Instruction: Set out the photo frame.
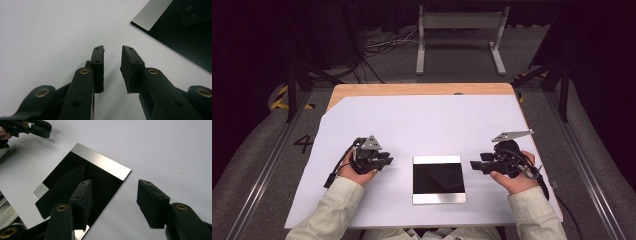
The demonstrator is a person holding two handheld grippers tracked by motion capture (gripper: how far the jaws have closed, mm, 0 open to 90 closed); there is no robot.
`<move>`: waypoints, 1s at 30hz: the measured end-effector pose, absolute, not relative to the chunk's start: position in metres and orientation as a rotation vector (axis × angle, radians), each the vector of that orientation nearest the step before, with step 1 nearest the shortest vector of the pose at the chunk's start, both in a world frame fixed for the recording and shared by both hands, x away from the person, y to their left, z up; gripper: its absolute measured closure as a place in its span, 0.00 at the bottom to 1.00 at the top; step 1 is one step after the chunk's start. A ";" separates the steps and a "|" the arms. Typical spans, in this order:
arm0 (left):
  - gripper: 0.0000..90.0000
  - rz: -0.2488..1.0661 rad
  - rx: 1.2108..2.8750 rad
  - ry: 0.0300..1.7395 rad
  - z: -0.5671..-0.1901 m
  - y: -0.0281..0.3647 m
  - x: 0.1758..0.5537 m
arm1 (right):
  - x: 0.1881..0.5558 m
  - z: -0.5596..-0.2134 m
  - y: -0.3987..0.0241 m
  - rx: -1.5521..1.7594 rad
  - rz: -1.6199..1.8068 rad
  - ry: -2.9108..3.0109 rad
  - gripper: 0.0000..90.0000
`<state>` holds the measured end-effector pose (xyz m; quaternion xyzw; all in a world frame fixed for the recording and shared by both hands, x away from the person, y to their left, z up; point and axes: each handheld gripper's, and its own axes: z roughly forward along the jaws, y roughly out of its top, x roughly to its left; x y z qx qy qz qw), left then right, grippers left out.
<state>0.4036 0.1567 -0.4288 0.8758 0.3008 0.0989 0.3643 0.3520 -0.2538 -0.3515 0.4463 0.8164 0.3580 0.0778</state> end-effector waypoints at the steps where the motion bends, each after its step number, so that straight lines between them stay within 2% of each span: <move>1: 0.81 0.255 2.252 0.774 -0.429 0.157 0.404 | 0.353 -0.351 -0.253 1.339 1.070 2.440 0.47; 12: 0.81 0.253 2.253 0.776 -0.429 0.157 0.404 | 0.361 -0.353 -0.246 1.401 1.065 2.425 0.42; 21: 0.81 0.253 2.255 0.773 -0.429 0.157 0.404 | 0.366 -0.354 -0.240 1.594 1.030 2.448 0.44; 30: 0.81 0.252 2.254 0.773 -0.429 0.157 0.404 | 0.369 -0.357 -0.236 1.650 1.028 2.466 0.47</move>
